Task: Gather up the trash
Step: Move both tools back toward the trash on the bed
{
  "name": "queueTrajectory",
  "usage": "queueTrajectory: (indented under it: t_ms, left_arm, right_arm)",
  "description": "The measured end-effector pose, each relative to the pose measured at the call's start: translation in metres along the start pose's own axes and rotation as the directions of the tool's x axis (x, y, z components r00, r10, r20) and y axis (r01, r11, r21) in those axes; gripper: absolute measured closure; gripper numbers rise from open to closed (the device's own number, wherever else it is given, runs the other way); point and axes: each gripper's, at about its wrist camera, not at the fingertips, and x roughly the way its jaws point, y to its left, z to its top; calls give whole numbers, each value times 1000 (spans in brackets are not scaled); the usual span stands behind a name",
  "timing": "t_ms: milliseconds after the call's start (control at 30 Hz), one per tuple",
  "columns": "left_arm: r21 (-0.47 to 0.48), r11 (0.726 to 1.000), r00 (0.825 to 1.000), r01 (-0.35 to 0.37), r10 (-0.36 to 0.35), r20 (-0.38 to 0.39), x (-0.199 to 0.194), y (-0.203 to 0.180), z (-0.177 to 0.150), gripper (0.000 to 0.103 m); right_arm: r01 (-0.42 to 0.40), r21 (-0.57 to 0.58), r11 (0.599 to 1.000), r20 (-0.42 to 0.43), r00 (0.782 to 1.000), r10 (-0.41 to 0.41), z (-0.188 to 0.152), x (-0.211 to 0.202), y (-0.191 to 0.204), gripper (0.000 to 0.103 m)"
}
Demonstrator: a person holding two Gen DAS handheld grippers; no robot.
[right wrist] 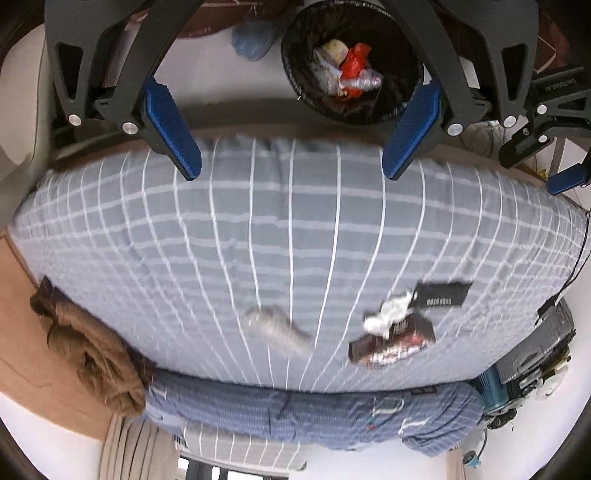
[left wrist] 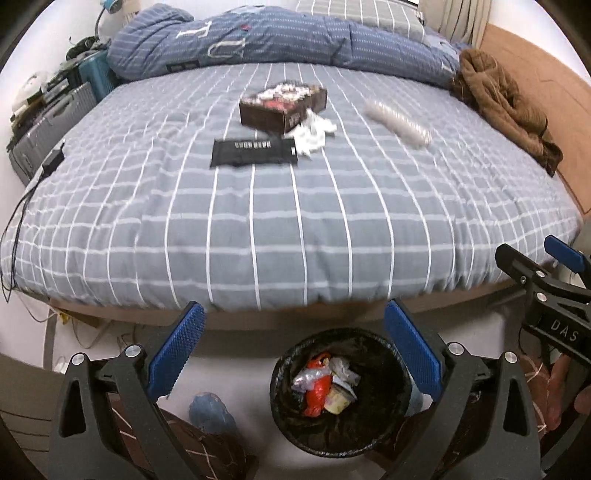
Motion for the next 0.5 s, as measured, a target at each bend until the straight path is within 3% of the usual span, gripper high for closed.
queueTrajectory:
  t_ms: [267, 500]
  left_arm:
    - [-13, 1000, 998, -21, 22, 60, -14, 10, 48, 7]
    - [-58, 998, 997, -32, 36, 72, -2, 30, 82, 7]
  right_arm:
    - [0, 5, 1000, 55, 998, 0, 44, -2, -7, 9]
    - [1, 13, 1000, 61, 998, -2, 72, 14, -14, 9]
